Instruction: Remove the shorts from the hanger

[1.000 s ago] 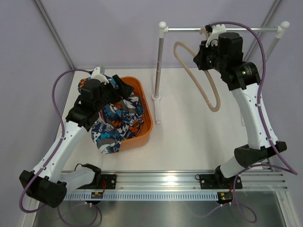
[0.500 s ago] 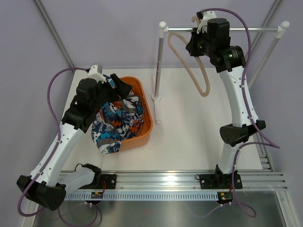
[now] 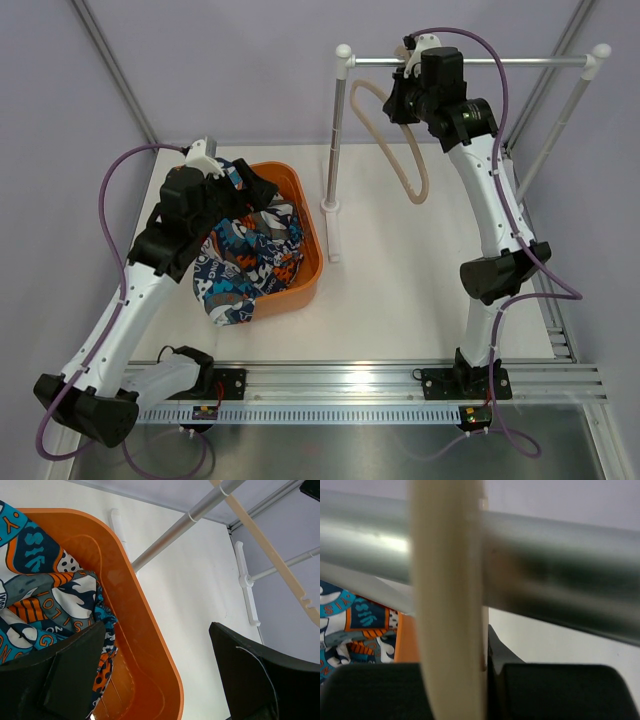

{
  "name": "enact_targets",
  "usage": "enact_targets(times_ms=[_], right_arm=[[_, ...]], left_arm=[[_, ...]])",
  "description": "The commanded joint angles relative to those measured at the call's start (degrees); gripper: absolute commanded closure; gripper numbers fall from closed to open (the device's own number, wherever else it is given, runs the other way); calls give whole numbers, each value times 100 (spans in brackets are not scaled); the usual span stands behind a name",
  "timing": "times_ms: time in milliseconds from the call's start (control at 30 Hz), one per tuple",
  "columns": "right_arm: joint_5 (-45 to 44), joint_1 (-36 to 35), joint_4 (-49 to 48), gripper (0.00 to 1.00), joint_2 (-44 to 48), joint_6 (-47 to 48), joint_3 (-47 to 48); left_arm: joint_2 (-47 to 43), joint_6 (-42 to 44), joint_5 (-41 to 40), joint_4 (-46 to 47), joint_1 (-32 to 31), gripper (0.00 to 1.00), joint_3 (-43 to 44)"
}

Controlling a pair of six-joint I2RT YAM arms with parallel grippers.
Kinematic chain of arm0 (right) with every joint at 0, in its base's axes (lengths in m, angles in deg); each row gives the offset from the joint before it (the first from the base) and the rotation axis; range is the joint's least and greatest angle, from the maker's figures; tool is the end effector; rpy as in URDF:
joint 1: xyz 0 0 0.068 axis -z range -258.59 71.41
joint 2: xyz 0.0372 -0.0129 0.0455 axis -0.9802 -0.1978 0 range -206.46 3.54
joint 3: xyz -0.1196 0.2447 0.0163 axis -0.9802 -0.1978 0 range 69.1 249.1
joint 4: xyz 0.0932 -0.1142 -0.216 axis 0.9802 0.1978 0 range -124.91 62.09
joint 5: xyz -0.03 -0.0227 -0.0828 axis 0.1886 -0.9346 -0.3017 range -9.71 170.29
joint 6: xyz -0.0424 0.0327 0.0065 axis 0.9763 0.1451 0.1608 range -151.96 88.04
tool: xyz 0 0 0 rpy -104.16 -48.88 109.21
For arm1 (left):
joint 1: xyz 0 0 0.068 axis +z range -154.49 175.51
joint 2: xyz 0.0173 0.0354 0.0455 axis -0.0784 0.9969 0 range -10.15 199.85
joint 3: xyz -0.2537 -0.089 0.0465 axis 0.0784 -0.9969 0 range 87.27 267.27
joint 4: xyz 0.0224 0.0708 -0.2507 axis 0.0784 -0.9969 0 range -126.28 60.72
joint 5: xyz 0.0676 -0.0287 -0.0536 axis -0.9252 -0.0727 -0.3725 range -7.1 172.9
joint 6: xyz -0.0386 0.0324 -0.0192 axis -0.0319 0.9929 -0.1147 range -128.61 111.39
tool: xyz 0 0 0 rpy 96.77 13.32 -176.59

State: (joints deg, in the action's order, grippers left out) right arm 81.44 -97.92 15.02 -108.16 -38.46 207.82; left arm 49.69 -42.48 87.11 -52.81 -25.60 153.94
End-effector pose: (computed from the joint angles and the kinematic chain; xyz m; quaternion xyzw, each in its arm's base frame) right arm 0.3863 0.1362 0.4809 -0.0986 0.8276 0.1317 0.5366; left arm 0.2121 -0.0847 0.3990 -0.0673 0.7992 -0.3015 0.5156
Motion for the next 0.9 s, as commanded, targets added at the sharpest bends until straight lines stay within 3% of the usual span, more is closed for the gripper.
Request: enact_targets(times_ms=[0, 367, 633, 867], right_arm=[[61, 26, -458, 100, 52, -123, -247], [79, 17, -704, 96, 456, -194, -749], [70, 26, -704, 64, 763, -185, -793], [61, 17, -678, 48, 1009, -220, -846]], left_arm=[[-156, 135, -87, 138, 27, 9, 188], [-174, 179, -78, 129, 27, 9, 179], [-174, 205, -69, 112, 27, 9, 170], [-235, 311, -166, -2, 27, 9, 162]])
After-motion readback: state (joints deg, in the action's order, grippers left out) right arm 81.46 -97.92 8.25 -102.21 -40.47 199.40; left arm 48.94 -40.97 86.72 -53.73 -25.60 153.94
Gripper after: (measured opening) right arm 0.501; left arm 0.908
